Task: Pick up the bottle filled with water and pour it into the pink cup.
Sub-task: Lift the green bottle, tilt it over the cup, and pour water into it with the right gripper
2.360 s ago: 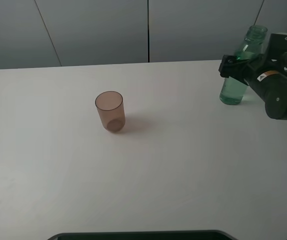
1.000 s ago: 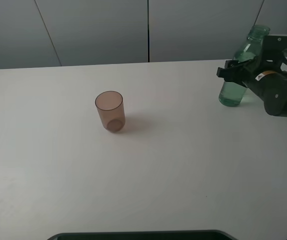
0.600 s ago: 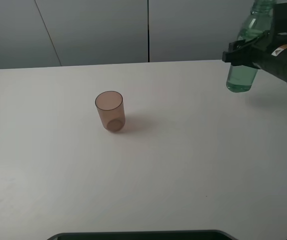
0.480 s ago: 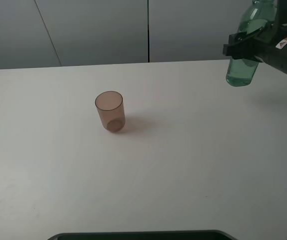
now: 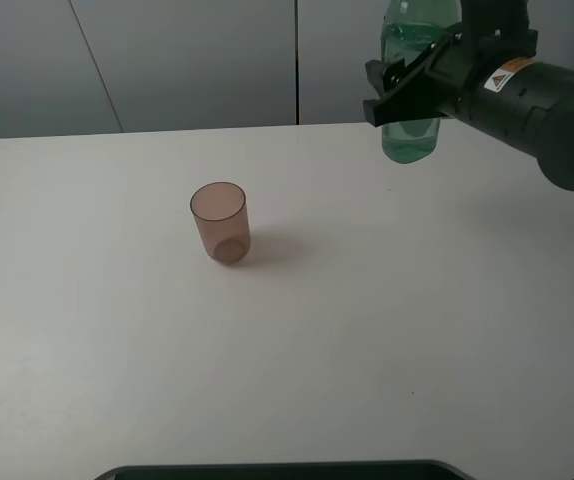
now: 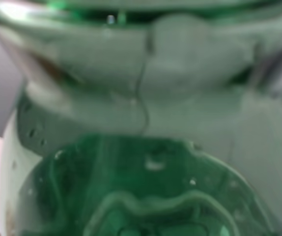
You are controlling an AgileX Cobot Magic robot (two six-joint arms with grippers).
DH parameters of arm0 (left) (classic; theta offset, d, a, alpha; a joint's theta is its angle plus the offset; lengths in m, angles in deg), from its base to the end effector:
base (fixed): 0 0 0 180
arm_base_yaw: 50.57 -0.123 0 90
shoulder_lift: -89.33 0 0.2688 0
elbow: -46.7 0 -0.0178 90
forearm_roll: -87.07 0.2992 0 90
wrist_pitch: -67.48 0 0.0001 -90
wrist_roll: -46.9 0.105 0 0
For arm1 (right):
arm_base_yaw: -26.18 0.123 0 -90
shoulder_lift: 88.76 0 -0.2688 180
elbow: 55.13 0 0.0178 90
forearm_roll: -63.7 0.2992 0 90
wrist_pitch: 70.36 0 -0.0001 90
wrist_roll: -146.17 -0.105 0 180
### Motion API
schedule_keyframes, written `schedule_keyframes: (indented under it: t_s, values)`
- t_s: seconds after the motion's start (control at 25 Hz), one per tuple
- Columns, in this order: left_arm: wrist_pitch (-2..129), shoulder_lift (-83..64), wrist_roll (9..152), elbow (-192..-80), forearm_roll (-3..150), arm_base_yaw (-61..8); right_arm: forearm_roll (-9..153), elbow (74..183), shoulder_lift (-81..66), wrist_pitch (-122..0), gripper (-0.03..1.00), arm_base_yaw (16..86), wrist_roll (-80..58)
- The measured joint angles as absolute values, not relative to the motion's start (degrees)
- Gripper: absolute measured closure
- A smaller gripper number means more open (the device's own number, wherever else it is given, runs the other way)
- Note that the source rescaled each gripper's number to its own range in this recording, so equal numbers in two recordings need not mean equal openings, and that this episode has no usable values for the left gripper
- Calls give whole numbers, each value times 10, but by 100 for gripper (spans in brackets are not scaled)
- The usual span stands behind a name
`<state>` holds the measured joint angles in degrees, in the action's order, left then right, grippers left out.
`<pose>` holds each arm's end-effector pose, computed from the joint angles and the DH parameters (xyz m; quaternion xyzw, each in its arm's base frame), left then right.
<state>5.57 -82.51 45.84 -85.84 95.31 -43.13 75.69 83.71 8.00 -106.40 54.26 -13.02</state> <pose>0.0645 0.0050 0.2970 0.0435 0.8517 0.0332 0.5211 0.3123 0.1521 0.1572 -0.2246 0.7462 0.0452 0.6251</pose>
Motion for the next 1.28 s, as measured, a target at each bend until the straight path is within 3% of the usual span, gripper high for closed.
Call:
schedule_keyframes:
  t_s: [0.6,1.28]
  values:
    - [56,-825,458,-858,953,-431,786,909,190,-1012,96,575,-9]
    - [56,-825,458,-858,953,-431,918,939,258,-1064,96,629,318]
